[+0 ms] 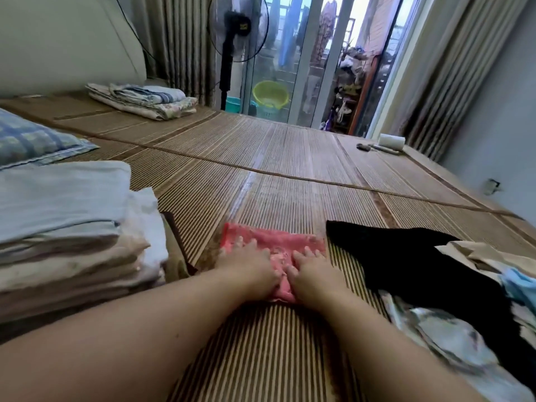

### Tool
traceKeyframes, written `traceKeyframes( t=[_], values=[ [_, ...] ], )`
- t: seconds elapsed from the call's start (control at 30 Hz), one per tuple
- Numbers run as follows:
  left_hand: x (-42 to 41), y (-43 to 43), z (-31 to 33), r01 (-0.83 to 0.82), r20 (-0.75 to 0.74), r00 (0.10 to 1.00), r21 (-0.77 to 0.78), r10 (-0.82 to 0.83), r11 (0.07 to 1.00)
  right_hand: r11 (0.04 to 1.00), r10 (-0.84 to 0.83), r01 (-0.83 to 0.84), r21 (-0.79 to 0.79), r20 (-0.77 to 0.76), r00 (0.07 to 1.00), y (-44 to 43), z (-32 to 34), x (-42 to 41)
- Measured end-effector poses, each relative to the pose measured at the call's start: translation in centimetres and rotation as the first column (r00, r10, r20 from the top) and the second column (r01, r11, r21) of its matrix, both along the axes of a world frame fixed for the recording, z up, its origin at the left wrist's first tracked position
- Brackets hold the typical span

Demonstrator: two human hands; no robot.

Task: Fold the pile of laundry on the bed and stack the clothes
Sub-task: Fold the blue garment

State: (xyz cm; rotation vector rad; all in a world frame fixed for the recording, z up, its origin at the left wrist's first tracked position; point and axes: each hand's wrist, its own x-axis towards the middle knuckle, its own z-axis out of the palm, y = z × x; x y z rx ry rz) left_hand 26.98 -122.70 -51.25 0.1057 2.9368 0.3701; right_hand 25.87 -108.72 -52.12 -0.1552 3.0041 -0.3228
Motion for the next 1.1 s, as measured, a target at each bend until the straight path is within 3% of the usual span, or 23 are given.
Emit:
traceKeyframes(
  t=[0.07, 0.2, 0.33, 0.47, 0.57, 0.67, 0.8, 0.97, 1.1],
  values=[
    [-0.6, 0.0, -1.4, -0.005, 0.048, 0.999, -0.035, 0.007, 0.999, 0.997, 0.04, -0.041, 0.069, 0.015, 0.999, -0.4, -1.3, -1.2],
    [-2.1, -1.8, -2.1, -0.072, 0.103, 0.992, 0.028, 0.068, 0.997, 0.989, 0.133, -0.134, 0.057, 0.032, 0.991, -1.1, -1.7, -3.7],
    [-1.0, -1.6, -1.7, -0.087, 0.178, 0.98, -0.019, 0.089, 0.996, 0.991, 0.121, -0.125, 0.057, 0.061, 0.991, -0.6, -1.4, -3.0],
    [0.7, -1.1, -0.8, -0.093, 0.0, 0.996, -0.046, 0.093, 0.995, 0.999, 0.048, -0.049, 0.011, 0.066, 0.997, 2.0, 0.9, 1.5],
    [3.7, 1.1, 0.5, -0.057, -0.154, 0.984, 0.18, 0.085, 0.982, 0.999, 0.017, -0.021, -0.046, -0.089, 0.996, 5.6, 3.6, 7.2],
    [9.1, 5.1, 2.2, 0.139, -0.218, 0.973, 0.302, -0.074, 0.943, 0.999, -0.034, 0.032, -0.016, -0.186, 0.982, 10.4, 5.6, 13.5],
    [16.3, 11.4, 4.1, 0.417, -0.175, 0.903, 0.138, -0.392, 0.898, 0.983, -0.18, 0.181, -0.005, -0.16, 0.971, 16.4, 6.9, 20.8],
    [20.7, 18.5, 6.0, 0.533, -0.146, 0.845, 0.151, -0.515, 0.832, 0.927, -0.374, 0.367, -0.08, -0.12, 0.92, 22.2, 7.2, 25.6],
    [19.9, 23.2, 6.8, 0.538, -0.108, 0.843, 0.144, -0.528, 0.83, 0.879, -0.461, 0.441, -0.181, -0.083, 0.884, 25.9, 6.4, 25.4]
  ],
)
